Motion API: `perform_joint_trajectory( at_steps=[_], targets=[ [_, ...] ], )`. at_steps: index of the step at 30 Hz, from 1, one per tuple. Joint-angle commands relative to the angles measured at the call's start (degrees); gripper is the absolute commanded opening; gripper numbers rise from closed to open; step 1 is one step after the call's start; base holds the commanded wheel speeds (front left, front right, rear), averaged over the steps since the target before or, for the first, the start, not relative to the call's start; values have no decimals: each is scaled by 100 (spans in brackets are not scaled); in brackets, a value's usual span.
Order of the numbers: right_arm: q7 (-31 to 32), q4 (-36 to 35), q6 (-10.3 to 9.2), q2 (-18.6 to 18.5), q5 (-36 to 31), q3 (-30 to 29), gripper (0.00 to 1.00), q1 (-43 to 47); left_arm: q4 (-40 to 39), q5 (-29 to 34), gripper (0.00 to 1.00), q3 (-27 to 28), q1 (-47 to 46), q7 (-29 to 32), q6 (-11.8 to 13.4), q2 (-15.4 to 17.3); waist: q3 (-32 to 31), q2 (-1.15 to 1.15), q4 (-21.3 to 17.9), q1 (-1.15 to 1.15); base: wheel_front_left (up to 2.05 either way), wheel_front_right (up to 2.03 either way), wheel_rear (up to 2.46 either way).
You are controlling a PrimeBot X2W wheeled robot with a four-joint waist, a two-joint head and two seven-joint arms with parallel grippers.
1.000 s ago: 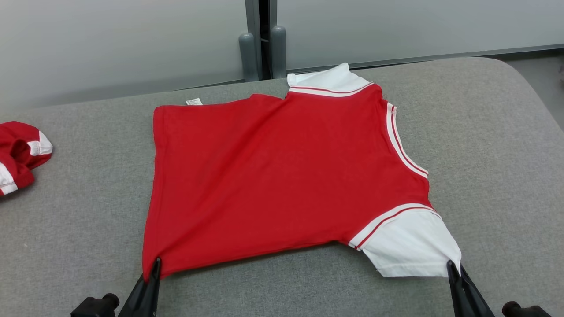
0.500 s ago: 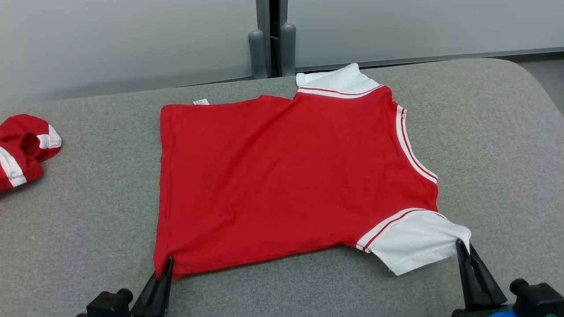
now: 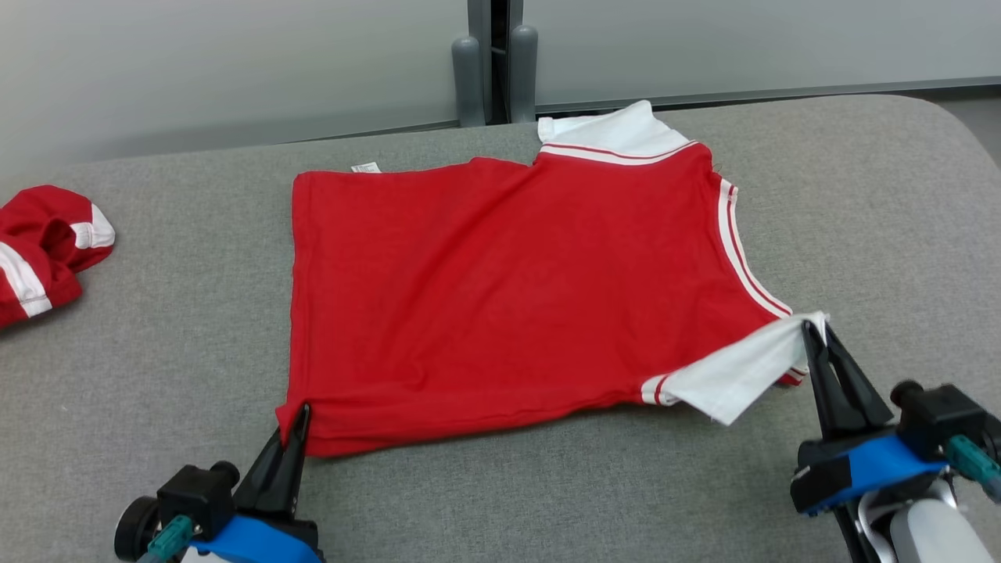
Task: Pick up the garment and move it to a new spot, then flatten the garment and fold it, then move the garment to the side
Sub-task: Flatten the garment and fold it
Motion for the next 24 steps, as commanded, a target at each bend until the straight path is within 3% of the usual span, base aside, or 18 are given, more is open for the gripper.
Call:
perform_joint_trajectory(
  at_steps=[1, 24],
  targets=[
    [-42, 118, -2, -48, -34, 29, 0, -213, 40, 42, 0, -3, -110, -14, -27, 45, 32, 0, 18, -1, 0, 0, 0],
    [-413, 2719, -2, -272, -198, 477, 0, -2788, 885, 226, 0, -237, -1734, -15, -170, 143, 810, 0, 176, -1, 0, 0, 0]
  ],
)
